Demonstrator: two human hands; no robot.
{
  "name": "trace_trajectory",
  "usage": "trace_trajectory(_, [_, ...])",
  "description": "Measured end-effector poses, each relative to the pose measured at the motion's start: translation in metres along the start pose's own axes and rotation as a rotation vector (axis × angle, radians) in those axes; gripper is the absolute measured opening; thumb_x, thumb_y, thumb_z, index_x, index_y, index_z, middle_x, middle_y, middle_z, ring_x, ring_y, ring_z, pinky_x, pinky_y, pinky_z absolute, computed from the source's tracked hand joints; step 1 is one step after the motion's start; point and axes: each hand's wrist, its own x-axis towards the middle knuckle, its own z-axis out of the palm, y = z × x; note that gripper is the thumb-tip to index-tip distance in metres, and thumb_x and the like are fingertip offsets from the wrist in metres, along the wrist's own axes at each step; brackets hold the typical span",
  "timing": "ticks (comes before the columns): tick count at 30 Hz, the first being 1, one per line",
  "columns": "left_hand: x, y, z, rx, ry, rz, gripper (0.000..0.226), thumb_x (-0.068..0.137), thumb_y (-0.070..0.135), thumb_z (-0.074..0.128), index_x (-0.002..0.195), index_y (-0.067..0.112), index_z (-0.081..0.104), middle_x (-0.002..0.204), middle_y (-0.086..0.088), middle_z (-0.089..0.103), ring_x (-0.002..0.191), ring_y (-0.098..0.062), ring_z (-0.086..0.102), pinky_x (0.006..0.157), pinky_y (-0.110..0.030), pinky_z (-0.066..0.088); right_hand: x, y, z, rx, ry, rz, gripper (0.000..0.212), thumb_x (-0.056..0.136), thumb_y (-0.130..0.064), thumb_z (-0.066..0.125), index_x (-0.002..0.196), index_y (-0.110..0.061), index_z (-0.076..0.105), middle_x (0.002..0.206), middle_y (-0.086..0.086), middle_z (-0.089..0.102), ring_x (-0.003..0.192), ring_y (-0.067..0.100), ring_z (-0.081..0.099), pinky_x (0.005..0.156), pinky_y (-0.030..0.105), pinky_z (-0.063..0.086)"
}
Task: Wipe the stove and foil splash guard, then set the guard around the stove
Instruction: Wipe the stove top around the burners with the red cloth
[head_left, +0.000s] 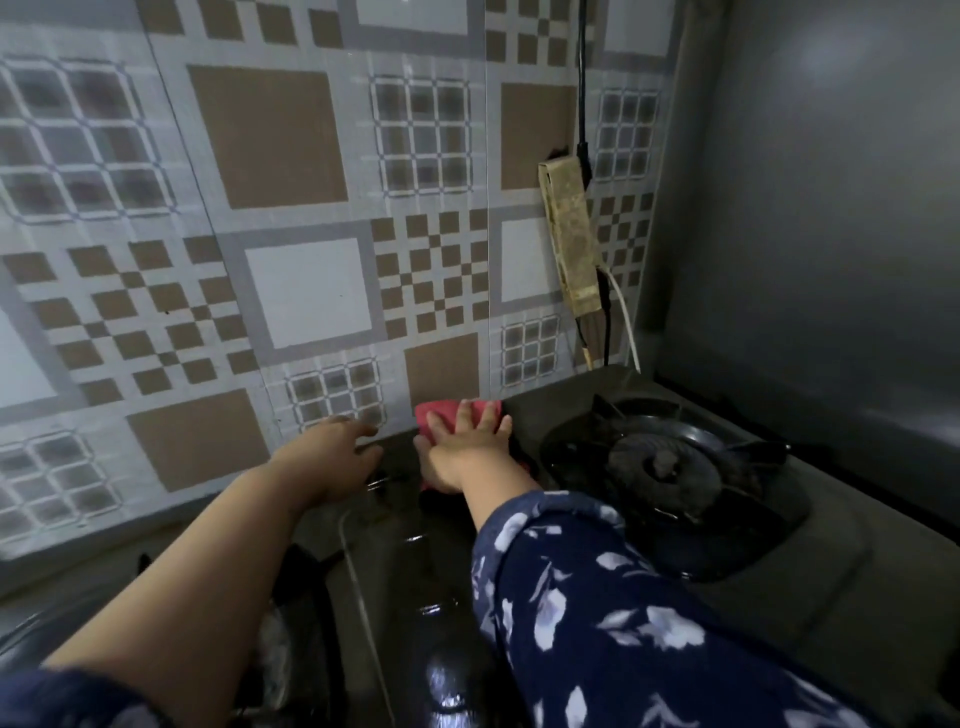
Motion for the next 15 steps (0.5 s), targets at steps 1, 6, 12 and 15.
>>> trace_trajectory(1, [-0.008, 0.000, -0.002, 0.003, -0.002, -0.010, 0.044, 0.096, 0.031, 0.045, 0.138, 0.018, 0.045, 0.147, -0.010, 0.040, 0.135, -0.026, 0.037, 0.110, -0.033, 0.030, -0.010, -0.003, 0.004, 0.007, 0.005, -0.058, 0.056, 0.098, -0.052, 0.011, 0.150, -0.034, 0.003, 0.160, 0.009, -0.012, 0.143, 0.045, -0.015, 0.114, 0.060, -0.010])
trace_trajectory(6, [-0.052, 0.001, -0.003, -0.002, -0.032, -0.010, 0.037, 0.091, 0.030, 0.046, 0.126, 0.024, 0.058, 0.132, -0.006, 0.056, 0.120, -0.027, 0.052, 0.102, -0.036, 0.042, -0.069, -0.013, 0.022, 0.003, 0.018, -0.304, 0.050, 0.099, -0.046, 0.009, 0.149, -0.043, 0.008, 0.161, -0.003, -0.006, 0.147, 0.032, -0.012, 0.117, 0.050, -0.008])
trace_trajectory(12, [-0.103, 0.010, -0.002, -0.031, -0.036, -0.075, 0.043, 0.092, 0.037, 0.045, 0.133, 0.026, 0.051, 0.142, -0.006, 0.049, 0.128, -0.027, 0.046, 0.107, -0.038, 0.037, -0.151, -0.008, 0.036, -0.051, 0.001, -0.416, 0.047, 0.100, -0.044, 0.014, 0.147, -0.047, 0.008, 0.161, -0.007, -0.005, 0.148, 0.027, -0.011, 0.117, 0.048, -0.007])
trace_trajectory(15, [-0.116, 0.004, -0.005, -0.041, -0.010, -0.103, 0.046, 0.091, 0.041, 0.045, 0.135, 0.027, 0.048, 0.143, -0.005, 0.047, 0.130, -0.027, 0.044, 0.108, -0.041, 0.036, -0.182, 0.014, 0.038, -0.076, 0.016, -0.525, 0.046, 0.101, -0.045, 0.018, 0.146, -0.048, 0.012, 0.161, -0.007, -0.005, 0.148, 0.024, -0.011, 0.118, 0.046, -0.006])
